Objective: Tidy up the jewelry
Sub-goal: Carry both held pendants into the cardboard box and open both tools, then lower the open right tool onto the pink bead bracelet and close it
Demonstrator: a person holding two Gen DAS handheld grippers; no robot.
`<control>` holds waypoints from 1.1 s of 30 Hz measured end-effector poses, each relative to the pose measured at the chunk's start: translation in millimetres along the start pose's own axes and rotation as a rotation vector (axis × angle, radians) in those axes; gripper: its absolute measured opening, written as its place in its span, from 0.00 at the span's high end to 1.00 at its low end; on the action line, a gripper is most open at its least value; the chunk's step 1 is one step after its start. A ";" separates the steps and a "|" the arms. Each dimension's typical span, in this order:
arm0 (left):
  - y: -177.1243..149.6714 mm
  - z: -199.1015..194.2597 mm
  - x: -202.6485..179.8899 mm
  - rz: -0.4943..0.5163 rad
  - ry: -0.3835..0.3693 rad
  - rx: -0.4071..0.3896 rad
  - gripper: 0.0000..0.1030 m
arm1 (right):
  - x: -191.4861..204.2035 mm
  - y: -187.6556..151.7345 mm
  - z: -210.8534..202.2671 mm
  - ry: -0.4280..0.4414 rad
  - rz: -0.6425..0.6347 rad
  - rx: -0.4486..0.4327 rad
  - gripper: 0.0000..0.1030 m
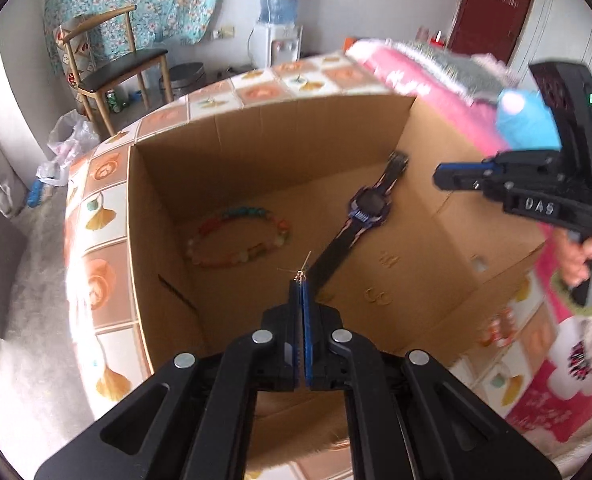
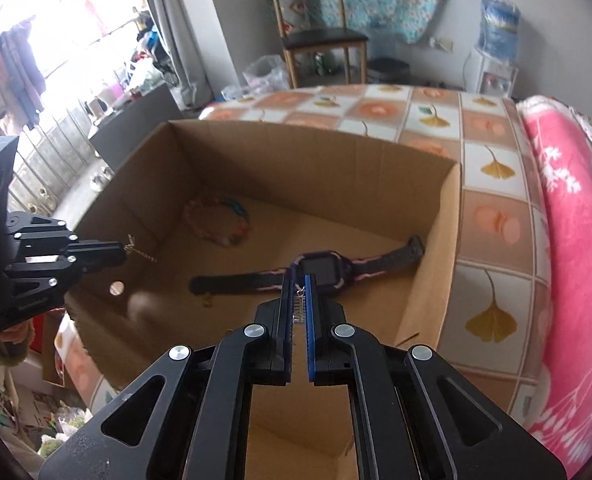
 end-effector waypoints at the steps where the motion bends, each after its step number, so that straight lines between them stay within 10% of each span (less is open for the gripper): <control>1: 0.6 2.7 0.7 0.005 0.006 0.008 0.98 | -1.5 -0.4 1.4 0.001 0.000 0.000 0.98; 11: 3.2 0.4 -1.4 0.008 0.076 0.009 0.78 | -9.5 3.3 -13.4 -0.045 -0.008 -0.070 0.80; 24: -32.6 -90.2 -41.8 0.029 -0.017 -0.235 0.29 | -6.7 -38.0 -118.8 0.113 0.088 -0.309 0.55; 33: -100.9 -65.7 -65.4 -0.060 -0.130 -0.075 0.18 | 10.2 -114.5 -105.1 0.131 0.148 -0.137 0.40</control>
Point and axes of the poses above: each gripper's, at about its wrist camera, not at the fingertips, and z roughly the way its jaws point, x to its left, y to its top, the point moved 5 cm from there along z, roughly the way its jaws point, and after that the axes turned 8 degrees about -y, right-handed, at the moved point
